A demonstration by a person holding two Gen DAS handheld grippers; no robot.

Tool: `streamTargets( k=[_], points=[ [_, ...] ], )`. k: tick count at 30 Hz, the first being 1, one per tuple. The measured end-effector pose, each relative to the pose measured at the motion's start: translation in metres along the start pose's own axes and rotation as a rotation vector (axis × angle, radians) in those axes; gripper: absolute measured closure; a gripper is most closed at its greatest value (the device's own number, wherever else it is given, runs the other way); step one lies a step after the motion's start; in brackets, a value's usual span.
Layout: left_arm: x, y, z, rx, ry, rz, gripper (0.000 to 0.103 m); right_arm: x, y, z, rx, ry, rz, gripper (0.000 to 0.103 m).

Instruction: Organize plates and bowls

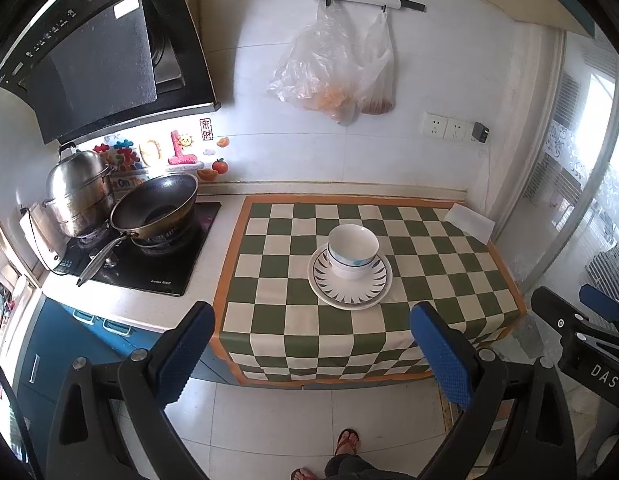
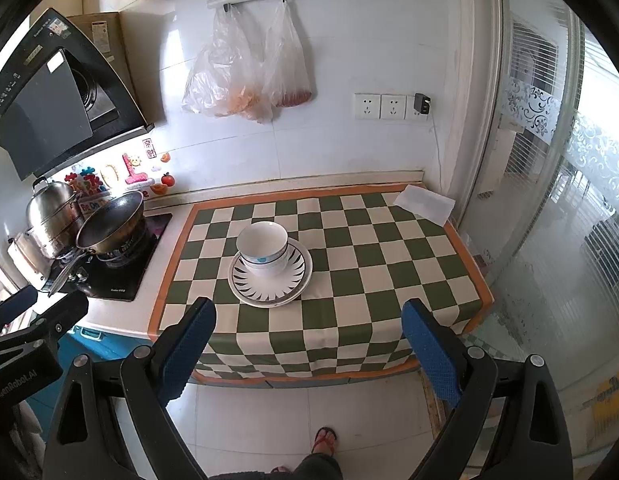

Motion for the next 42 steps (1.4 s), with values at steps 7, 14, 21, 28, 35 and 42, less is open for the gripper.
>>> streamTargets(
  k=[7, 14, 21, 28, 35, 42],
  points=[
    [0.0006, -0.0041, 0.0014, -0.002, 0.001, 0.003, 0.003, 0.0033, -0.0016, 0.0006, 0.004, 0.008, 0.003, 0.007],
    [0.0034, -0.0075, 0.0042, -0.009, 0.009, 0.011, 0.003, 0.0073, 0.0005, -0.0005, 0.004, 0.013, 0.004, 0.007],
    [0.0077, -0.0055, 0.0046, -0.017, 0.015, 0.013, 0.003, 0.0071, 0.0028, -0.0027, 0.0, 0.009, -0.006, 0.007],
    [0.0069, -0.0074, 0.0038, -0.01, 0.022, 0.016, 0.003, 0.0065, 0.0023, -0.0041, 0.003, 0.009, -0.009, 0.007],
    [0.0085, -0.0071, 0.0044, -0.008, 0.027, 0.029, 0.003, 0.0079, 0.0022, -0.0062, 0.003, 0.012, -0.005, 0.007],
    [0.0085, -0.0063, 0.0039, -0.01, 0.027, 0.029, 0.003, 0.0085, 0.0063, -0.0067, -0.006, 0.012, 0.0, 0.007]
  ],
)
Point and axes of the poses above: each gripper's, at about its wrist camera, not at the fingertips, and z roughly the way its jaws point, x to its right, y to its underside, the point moved 4 cm from there along z, roughly the way its jaws point, and after that the axes turned 5 degrees about -z, right-handed, at the moved point
